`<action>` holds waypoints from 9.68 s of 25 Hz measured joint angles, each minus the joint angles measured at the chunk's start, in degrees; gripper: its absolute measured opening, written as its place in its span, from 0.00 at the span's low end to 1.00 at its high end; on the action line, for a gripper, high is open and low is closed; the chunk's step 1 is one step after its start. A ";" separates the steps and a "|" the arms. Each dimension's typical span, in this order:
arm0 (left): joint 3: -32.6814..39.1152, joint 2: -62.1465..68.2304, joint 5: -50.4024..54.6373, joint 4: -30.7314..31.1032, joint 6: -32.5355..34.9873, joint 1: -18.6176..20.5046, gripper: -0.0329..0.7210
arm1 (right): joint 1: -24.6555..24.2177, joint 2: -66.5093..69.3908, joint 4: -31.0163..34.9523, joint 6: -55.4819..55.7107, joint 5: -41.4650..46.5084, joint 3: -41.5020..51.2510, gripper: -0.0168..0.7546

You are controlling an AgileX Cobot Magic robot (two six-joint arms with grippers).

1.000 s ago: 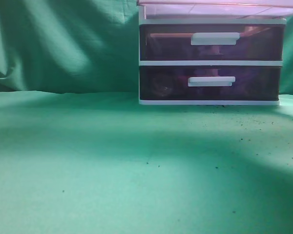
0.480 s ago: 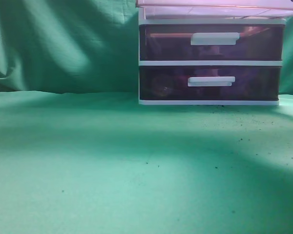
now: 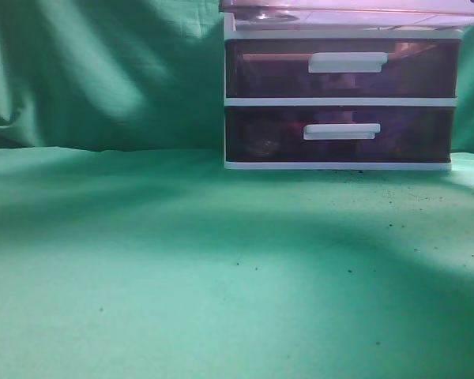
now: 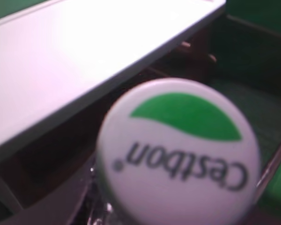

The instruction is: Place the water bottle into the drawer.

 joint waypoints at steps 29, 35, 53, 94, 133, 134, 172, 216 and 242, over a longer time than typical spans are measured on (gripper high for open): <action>-3.27 6.93 -29.24 -7.55 3.39 -8.92 0.78 | 0.09 0.12 -0.59 3.24 0.36 0.00 0.15; -7.42 13.29 -31.60 -7.64 3.28 -13.36 0.78 | 0.09 0.12 -0.81 4.34 0.36 0.00 0.15; -15.36 2.91 10.30 22.96 -12.66 -9.82 0.11 | 0.09 0.12 0.26 -0.36 -0.84 1.04 0.15; 39.88 -44.32 21.98 42.36 -47.26 -9.29 0.04 | -2.08 24.01 4.35 2.50 0.92 -29.22 0.15; 50.71 -58.46 12.91 41.34 -46.38 -9.29 0.04 | 18.00 -4.27 11.12 41.12 49.93 -29.68 0.11; 54.04 -62.30 11.16 40.67 -46.21 -9.29 0.04 | 18.54 -5.81 12.46 43.09 51.41 -29.68 0.07; 103.68 -112.64 -1.67 40.91 -50.47 -9.29 0.04 | 19.00 -64.31 84.14 6.88 41.85 22.67 0.02; 109.23 -112.64 -1.29 41.84 -50.47 -9.29 0.04 | -10.01 -81.02 29.47 63.14 38.58 45.81 0.02; 109.23 -112.64 -1.29 41.84 -50.47 -9.29 0.04 | -11.46 -81.02 29.33 60.90 40.69 45.81 0.02</action>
